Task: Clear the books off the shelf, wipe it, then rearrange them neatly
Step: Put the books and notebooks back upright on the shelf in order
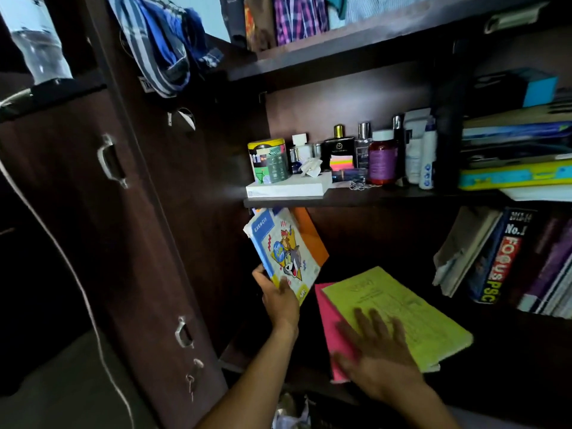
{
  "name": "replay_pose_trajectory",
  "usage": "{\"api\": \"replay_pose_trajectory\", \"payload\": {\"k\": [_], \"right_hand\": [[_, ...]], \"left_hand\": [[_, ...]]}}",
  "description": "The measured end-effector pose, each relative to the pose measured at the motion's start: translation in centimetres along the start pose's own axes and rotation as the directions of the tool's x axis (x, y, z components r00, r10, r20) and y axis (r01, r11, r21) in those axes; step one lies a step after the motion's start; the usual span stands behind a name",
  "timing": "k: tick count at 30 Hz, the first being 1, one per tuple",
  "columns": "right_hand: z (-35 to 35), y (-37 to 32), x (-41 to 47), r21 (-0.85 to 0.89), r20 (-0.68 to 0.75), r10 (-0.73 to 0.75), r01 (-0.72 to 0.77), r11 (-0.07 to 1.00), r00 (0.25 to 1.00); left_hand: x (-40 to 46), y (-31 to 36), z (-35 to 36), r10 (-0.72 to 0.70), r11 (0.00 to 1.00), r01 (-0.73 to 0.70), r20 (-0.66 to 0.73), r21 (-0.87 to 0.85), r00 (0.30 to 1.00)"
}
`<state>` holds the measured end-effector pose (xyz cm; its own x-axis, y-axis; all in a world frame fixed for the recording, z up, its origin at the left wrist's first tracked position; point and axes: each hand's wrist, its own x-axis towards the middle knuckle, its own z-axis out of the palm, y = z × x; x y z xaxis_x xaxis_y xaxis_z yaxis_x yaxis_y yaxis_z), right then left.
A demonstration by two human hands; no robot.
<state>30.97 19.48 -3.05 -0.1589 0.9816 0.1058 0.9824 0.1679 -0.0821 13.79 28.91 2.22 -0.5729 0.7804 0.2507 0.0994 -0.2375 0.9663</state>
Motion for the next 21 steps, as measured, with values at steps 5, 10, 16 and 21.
{"api": "replay_pose_trajectory", "payload": {"k": [5, 10, 16, 21], "right_hand": [[-0.6, 4.0, -0.5, -0.052, 0.020, 0.081, -0.080, 0.995, 0.996], [-1.0, 4.1, -0.7, -0.038, 0.073, 0.119, -0.116, 0.992, 0.990], [-1.2, 4.1, -0.8, -0.027, 0.070, 0.111, -0.110, 0.994, 0.991], [-0.8, 4.3, -0.6, -0.038, 0.077, 0.109, -0.106, 0.994, 0.991]], "left_hand": [[1.5, 0.1, 2.8, 0.028, 0.997, -0.028, -0.011, 0.077, 1.000], [1.9, 0.2, 4.0, 0.046, 0.918, -0.029, -0.034, 0.395, 0.998], [1.4, 0.0, 4.9, 0.080, 0.904, -0.023, -0.116, 0.427, 0.990], [1.3, 0.1, 5.5, -0.016, 0.953, 0.053, -0.123, 0.299, 0.992]]}}
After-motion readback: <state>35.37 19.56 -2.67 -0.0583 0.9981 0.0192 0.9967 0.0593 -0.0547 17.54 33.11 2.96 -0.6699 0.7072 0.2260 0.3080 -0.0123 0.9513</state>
